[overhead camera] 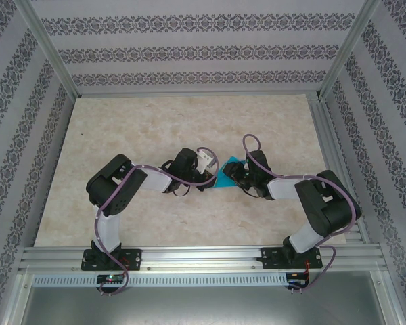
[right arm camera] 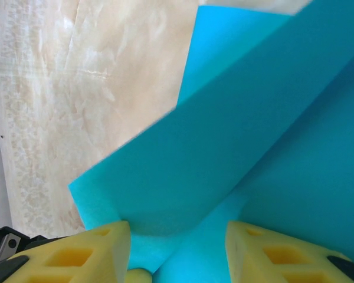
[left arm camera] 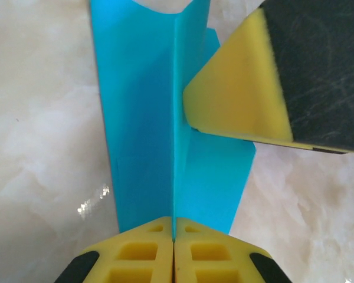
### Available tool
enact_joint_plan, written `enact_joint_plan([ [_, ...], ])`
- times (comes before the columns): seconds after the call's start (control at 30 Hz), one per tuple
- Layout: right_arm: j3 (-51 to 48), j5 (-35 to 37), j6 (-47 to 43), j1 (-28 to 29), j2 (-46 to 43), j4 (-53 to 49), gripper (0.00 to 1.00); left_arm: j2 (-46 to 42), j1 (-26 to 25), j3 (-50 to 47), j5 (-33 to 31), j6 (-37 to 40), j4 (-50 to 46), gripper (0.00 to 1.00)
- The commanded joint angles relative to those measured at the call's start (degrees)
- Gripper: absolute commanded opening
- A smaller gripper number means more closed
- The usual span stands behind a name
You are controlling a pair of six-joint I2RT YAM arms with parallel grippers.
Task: Fold a paper plane with a square sheet of paper (pick it up from the middle)
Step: Fourth fold the wing at the center of the table.
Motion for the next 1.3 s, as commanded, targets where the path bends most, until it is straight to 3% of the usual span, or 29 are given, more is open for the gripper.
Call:
enact_joint_plan([
  [0.0,-0.4,-1.5,-3.3,-0.7,-2.1,-2.1,0.47,1.1,-0.3,1.2,2.3,-2.8,-1.8,0.08],
  [0.3,1.9,-0.6,-7.5,-1.2,-6.2,-9.1,0.47,1.6,0.1,2.3,2.8,-5.2,-3.9,0.09],
  [0.77,5.8,1.9,-6.8,-1.3,-2.7,-13.5,0.48,1.6,1.1,4.5,5.3,-13.2,-6.5,0.09],
  [1.27,9.4,4.5,-6.3,-1.2,2.4,-19.2,0.48,2.9,1.2,5.8,5.9,-14.1,-8.6,0.13],
])
